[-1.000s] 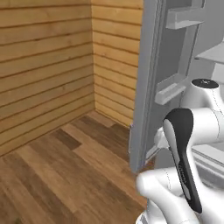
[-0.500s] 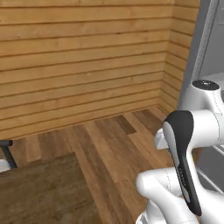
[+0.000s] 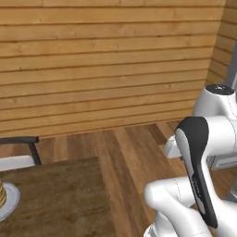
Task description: Take the strawberry from the fridge and place it on top of the pancake, located on the dining counter.
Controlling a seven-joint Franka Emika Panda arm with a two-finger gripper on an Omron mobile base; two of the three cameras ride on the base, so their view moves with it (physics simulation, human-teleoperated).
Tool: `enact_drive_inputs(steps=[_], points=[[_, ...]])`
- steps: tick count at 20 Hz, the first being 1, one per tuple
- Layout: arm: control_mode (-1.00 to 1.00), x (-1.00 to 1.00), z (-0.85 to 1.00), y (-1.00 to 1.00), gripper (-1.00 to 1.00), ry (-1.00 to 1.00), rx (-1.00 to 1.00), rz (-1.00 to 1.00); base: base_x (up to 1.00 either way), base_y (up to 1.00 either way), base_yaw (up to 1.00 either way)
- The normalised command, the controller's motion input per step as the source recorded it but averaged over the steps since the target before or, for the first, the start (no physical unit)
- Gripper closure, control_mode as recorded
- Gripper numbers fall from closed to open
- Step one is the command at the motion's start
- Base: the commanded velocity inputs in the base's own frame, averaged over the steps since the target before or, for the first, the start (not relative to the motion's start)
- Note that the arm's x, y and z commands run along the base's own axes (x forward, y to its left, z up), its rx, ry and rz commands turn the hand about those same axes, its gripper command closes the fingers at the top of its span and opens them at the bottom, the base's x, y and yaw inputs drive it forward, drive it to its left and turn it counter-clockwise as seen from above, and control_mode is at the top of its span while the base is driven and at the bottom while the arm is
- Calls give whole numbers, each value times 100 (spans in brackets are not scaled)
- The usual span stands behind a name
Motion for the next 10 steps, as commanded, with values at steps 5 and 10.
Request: enact_drive_inputs(steps=[5, 10], points=[[100, 0, 0, 0, 100, 0, 0, 0, 100, 0, -3], [100, 0, 0, 0, 100, 0, 0, 0, 100, 14, -10]])
